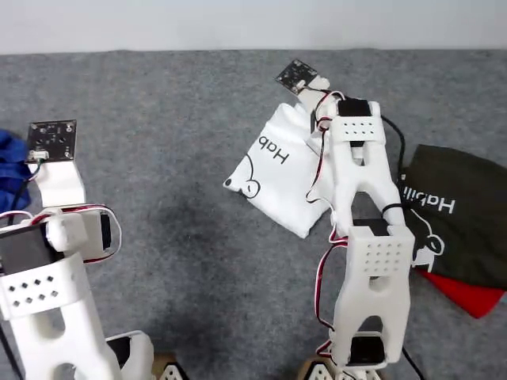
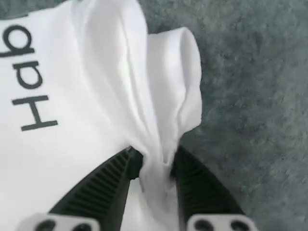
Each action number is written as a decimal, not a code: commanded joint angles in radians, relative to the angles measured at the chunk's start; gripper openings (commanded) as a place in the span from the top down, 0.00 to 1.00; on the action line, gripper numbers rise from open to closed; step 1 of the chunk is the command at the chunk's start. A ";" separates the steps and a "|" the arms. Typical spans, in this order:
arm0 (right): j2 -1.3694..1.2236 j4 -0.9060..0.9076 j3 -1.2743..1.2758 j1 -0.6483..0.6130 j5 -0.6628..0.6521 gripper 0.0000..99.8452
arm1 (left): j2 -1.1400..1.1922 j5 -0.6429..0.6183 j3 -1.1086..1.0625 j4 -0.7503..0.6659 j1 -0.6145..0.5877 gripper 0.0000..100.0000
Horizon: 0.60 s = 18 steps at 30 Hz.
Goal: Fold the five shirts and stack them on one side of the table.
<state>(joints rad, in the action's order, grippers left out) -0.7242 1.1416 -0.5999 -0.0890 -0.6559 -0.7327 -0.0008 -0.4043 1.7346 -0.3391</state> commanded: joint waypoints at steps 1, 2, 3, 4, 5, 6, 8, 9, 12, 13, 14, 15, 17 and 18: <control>0.090 0.038 -0.025 0.012 0.226 0.78 | -0.020 0.012 0.002 0.017 0.000 1.00; 0.111 0.047 -0.025 0.012 0.288 0.76 | -0.020 0.012 0.002 0.017 0.000 1.00; 0.131 0.051 -0.025 0.012 0.354 0.75 | -0.020 0.012 0.002 0.017 0.000 1.00; 0.148 0.058 -0.025 0.012 0.420 0.74 | -0.020 0.012 0.002 0.017 0.000 1.00; 0.162 0.067 -0.025 0.010 0.483 0.73 | -0.018 0.012 0.002 0.017 0.000 1.00; 0.176 0.076 -0.025 0.008 0.540 0.73 | -0.018 0.012 0.002 0.017 0.000 1.00; 0.197 0.099 -0.025 -0.010 0.640 0.71 | -0.018 0.012 0.002 0.017 0.000 1.00; 0.208 0.122 -0.025 -0.018 0.687 0.71 | -0.017 0.012 0.002 0.017 0.000 1.00; 0.245 0.209 -0.025 -0.054 0.818 0.70 | -0.017 0.012 0.002 0.017 0.000 1.00; 0.255 0.243 -0.025 -0.065 0.858 0.70 | -0.018 0.012 0.002 0.017 0.000 1.00; 0.266 0.277 -0.025 -0.076 0.895 0.70 | -0.018 0.012 0.002 0.017 0.000 1.00; 0.275 0.309 -0.025 -0.087 0.931 0.70 | -0.018 0.012 0.002 0.017 0.000 1.00; 0.285 0.366 -0.025 -0.110 1.013 0.70 | -0.018 0.012 0.002 0.017 0.000 1.00; 0.285 0.390 -0.025 -0.120 1.051 0.70 | -0.018 0.012 0.002 0.017 0.000 1.00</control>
<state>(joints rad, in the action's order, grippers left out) -0.5186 1.4653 -0.5999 -0.1826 0.2862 -0.7327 -0.0008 -0.4043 1.7346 -0.3391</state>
